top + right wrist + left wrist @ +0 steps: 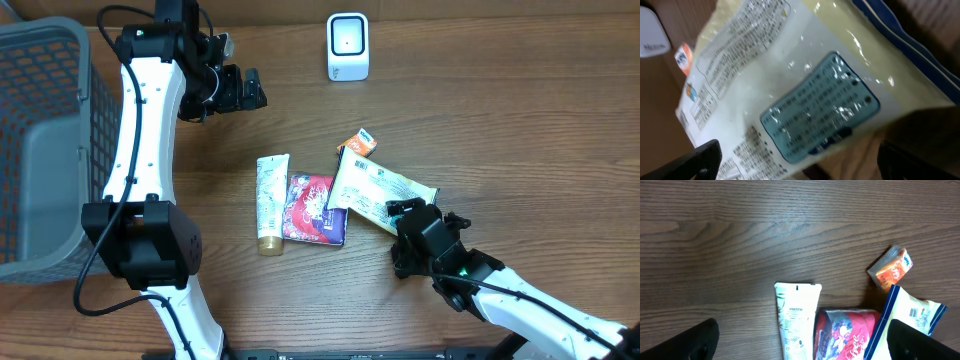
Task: Scan the item barcode
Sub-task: 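Regrasp the snack bag's lower edge with the right gripper and tilt it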
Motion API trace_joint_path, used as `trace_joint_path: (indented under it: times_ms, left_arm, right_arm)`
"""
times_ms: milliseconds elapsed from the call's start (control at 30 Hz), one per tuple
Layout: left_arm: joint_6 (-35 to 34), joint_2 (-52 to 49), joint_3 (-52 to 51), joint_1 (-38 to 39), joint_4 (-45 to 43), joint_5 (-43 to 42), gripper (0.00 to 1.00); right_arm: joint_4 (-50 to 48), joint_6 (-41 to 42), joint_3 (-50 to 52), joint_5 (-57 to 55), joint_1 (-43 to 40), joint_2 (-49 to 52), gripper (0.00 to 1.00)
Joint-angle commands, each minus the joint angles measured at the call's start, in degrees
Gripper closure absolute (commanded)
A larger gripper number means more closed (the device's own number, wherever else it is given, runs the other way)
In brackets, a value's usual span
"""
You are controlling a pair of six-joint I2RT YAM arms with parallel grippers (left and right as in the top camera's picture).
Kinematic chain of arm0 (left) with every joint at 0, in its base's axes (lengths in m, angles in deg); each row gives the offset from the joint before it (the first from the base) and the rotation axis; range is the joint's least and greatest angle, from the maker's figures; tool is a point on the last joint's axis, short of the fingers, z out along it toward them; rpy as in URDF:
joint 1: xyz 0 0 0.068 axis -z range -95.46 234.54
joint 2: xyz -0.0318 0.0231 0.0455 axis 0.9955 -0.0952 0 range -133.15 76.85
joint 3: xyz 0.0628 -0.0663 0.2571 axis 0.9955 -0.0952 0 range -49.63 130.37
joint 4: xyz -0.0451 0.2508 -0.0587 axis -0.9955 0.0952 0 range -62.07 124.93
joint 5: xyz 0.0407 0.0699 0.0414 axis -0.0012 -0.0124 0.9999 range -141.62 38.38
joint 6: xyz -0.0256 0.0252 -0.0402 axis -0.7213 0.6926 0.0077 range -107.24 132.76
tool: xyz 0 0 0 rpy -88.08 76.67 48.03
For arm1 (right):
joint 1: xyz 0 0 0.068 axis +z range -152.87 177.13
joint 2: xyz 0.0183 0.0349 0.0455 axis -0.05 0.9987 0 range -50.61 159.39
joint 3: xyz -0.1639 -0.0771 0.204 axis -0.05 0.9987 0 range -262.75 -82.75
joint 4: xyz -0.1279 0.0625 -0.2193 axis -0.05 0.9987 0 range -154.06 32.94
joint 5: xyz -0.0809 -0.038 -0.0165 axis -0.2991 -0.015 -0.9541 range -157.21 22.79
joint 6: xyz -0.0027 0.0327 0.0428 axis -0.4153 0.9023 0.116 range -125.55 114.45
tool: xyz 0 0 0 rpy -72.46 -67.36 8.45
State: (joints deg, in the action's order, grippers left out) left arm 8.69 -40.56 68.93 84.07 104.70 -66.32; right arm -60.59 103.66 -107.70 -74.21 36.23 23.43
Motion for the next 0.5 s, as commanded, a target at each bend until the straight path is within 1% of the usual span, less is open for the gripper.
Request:
trace_joint_path:
  times_ms: [0,133,233,367,400,467]
  left_arm:
    - [1.36,0.9,0.79,0.11,0.24,0.37,0.0]
    - [1.33,0.9,0.79,0.09,0.94,0.52,0.0]
    - [1.33,0.9,0.79,0.09,1.29,2.12,0.0]
    - [1.33,0.9,0.79,0.11,1.4,3.3,0.01]
    - [1.33,0.9,0.79,0.11,1.44,3.3,0.0]
    - [1.33,0.9,0.79,0.09,1.49,3.3,0.0]
  right_arm:
    - [-3.19,3.37,-0.15,-7.37,0.33,2.34,0.0]
    - [-7.17,3.58,-0.15,-8.39,0.33,5.86,0.0]
    - [-11.41,3.65,-0.15,-7.8,0.33,9.77,0.0]
    - [-17.18,6.51,-0.15,-7.78,0.33,14.51,0.0]
    - [-18.03,6.51,-0.15,-8.09,0.33,15.23,0.03]
    - [-18.14,6.49,-0.15,-9.33,0.31,16.11,0.18]
